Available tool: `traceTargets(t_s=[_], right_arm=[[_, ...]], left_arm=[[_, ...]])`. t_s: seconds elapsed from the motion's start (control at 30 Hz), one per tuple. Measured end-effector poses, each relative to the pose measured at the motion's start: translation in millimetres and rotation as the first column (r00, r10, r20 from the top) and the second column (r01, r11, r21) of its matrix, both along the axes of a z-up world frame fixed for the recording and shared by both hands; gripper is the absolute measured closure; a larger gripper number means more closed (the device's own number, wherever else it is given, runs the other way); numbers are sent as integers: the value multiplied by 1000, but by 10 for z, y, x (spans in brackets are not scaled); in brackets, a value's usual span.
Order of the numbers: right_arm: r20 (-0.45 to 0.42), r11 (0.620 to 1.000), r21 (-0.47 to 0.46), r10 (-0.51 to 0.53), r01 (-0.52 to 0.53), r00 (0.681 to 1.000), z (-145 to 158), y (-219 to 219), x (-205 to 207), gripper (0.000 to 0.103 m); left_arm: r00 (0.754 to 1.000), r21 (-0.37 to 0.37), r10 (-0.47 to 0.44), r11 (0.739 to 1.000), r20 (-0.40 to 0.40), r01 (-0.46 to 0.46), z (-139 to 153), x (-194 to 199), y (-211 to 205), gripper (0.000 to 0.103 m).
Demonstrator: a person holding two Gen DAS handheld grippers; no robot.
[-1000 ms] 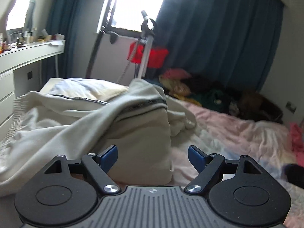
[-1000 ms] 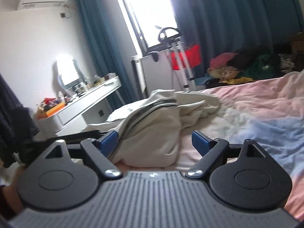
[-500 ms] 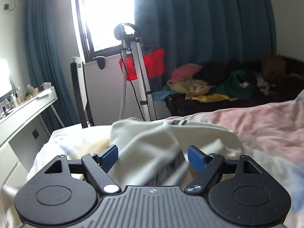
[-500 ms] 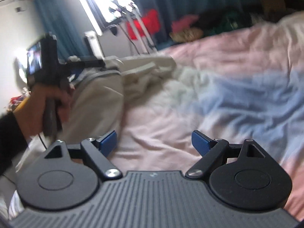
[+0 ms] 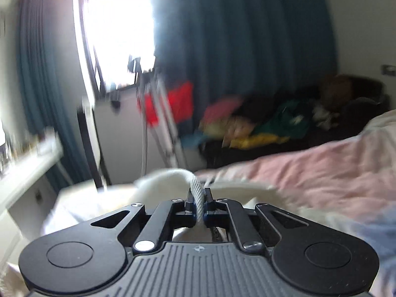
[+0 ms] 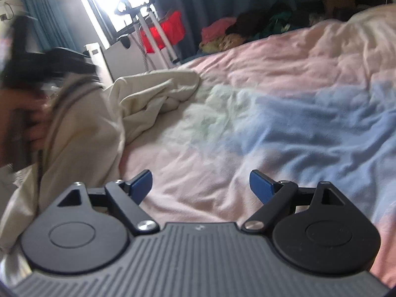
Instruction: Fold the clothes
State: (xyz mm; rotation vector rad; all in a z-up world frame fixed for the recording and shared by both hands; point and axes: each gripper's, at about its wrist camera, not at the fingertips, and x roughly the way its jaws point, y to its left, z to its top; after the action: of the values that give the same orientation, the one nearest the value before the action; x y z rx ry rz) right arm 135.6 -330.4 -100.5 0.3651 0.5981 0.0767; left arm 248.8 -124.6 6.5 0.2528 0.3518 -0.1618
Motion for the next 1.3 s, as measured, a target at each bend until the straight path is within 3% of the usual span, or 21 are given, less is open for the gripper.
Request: traceTargets(t_s=[0.2, 0.27, 0.4, 0.57, 0.67, 0.7, 0.87, 1.0, 1.13, 1.3], right_arm=[[49, 999, -36, -10, 12, 999, 165, 28, -182, 16], [55, 998, -66, -18, 21, 998, 203, 49, -231, 16], [42, 995, -87, -38, 41, 998, 265, 81, -312, 16], [39, 999, -35, -17, 18, 999, 311, 110, -543, 16], [21, 1000, -15, -14, 14, 1000, 290, 130, -610, 16], [20, 1000, -11, -15, 15, 1000, 290, 137, -619, 16], [37, 1000, 12, -3, 3, 999, 339, 246, -586, 16], [34, 998, -4, 65, -65, 997, 451, 466, -282, 22], [28, 993, 57, 99, -101, 995, 600, 703, 367, 27], [-79, 994, 79, 88, -81, 993, 663, 1029, 1402, 32]], left_arm=[[996, -103, -85, 991, 14, 86, -77, -1355, 207, 98], [993, -157, -107, 983, -39, 100, -260, -1706, 275, 98], [980, -188, -135, 976, -144, 106, -725, -2123, 343, 97], [959, -280, -134, 958, -248, 62, -899, -2138, 452, 87], [962, -345, -132, 938, -239, 43, -816, -2148, 552, 47], [966, -357, -122, 934, -226, 34, -804, -2175, 597, 40], [977, -408, -73, 913, -199, -15, -691, -2209, 834, 33], [984, -426, -3, 901, -179, -75, -549, -2153, 1049, 28], [983, -447, 18, 889, -185, -101, -505, -1992, 1276, 28], [980, -443, 66, 885, -188, -144, -555, -1848, 1532, 28]])
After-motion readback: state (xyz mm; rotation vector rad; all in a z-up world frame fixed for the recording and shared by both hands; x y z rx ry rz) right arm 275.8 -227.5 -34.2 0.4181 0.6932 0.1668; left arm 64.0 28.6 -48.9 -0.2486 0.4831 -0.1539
